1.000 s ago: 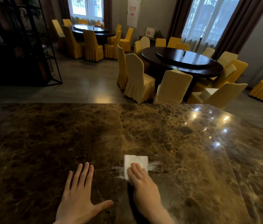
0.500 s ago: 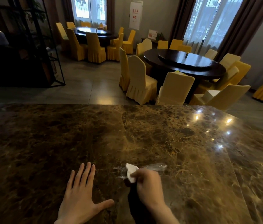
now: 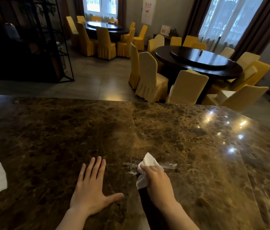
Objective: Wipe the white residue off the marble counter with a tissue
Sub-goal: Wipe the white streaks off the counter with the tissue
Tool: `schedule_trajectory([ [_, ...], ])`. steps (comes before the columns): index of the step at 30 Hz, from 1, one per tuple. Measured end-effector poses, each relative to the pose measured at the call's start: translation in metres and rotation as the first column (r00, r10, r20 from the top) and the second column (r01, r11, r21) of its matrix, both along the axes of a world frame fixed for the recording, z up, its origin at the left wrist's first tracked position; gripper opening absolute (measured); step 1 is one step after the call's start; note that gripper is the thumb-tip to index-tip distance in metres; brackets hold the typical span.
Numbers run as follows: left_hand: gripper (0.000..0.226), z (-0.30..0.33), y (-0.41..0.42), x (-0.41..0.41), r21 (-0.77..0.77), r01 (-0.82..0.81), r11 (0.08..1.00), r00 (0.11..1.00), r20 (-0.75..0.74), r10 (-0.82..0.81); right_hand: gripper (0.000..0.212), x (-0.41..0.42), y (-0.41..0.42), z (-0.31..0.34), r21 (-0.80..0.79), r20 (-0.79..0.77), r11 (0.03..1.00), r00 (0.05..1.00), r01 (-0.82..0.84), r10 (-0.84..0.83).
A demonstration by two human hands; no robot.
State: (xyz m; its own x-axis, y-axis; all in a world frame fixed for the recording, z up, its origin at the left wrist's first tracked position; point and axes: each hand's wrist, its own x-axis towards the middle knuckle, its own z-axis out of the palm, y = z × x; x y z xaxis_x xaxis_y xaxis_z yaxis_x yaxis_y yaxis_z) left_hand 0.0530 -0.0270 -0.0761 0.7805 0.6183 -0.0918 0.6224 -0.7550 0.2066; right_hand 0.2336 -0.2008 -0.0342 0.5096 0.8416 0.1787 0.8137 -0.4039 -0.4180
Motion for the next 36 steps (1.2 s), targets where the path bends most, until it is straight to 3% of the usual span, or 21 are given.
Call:
schedule_trajectory([
  [3,0.141,0.000,0.000,0.000,-0.006,0.000,1.000,1.000,0.019,0.000,0.038,0.003,0.000,0.001,-0.055,0.124,0.997,0.991,-0.049,0.055],
  [6,0.141,0.000,0.001,0.000,-0.015,0.000,1.000,1.000,0.014,0.000,0.025,0.017,-0.010,0.001,-0.091,0.224,0.995,0.974,0.050,-0.029],
  [11,0.142,0.001,0.000,-0.001,-0.009,-0.004,1.000,0.999,0.034,0.004,0.026,0.014,-0.012,-0.003,-0.071,0.153,0.969,0.962,0.238,-0.225],
  [14,0.142,0.001,0.001,0.000,-0.004,0.001,1.000,0.999,0.039,-0.001,0.033,-0.012,0.002,-0.003,-0.012,0.113,0.994,0.988,0.111,-0.109],
  [16,0.143,0.001,0.000,0.000,0.009,0.002,1.000,0.998,0.060,-0.002,0.024,-0.021,0.004,-0.008,-0.005,0.126,1.000,0.992,0.001,0.000],
  [18,0.143,0.001,0.000,0.000,0.009,0.002,1.000,0.997,0.081,-0.003,0.013,-0.016,-0.002,-0.011,-0.043,0.124,0.999,0.992,-0.003,0.008],
  [24,0.143,0.001,-0.001,0.000,0.016,0.002,1.000,0.999,0.052,-0.002,0.007,0.027,-0.015,-0.005,-0.026,0.087,0.921,0.919,0.389,-0.385],
  [27,0.143,0.003,0.000,0.000,0.007,0.004,1.000,0.999,0.037,-0.004,0.018,0.009,0.002,-0.004,-0.036,0.101,0.948,0.945,0.317,-0.312],
  [30,0.143,0.005,0.001,0.001,0.001,0.002,1.000,1.000,-0.013,-0.002,0.023,-0.017,0.002,-0.007,-0.007,0.103,0.998,0.993,0.058,-0.057],
  [32,0.143,0.006,0.002,0.002,0.001,-0.001,1.000,0.999,-0.042,0.001,0.023,-0.018,-0.009,-0.009,0.021,0.131,0.999,0.991,-0.033,0.030],
  [36,0.144,0.007,0.000,0.002,-0.007,-0.005,1.000,0.999,-0.045,0.005,0.002,0.009,-0.026,-0.005,0.003,0.114,0.992,0.985,0.127,-0.127],
])
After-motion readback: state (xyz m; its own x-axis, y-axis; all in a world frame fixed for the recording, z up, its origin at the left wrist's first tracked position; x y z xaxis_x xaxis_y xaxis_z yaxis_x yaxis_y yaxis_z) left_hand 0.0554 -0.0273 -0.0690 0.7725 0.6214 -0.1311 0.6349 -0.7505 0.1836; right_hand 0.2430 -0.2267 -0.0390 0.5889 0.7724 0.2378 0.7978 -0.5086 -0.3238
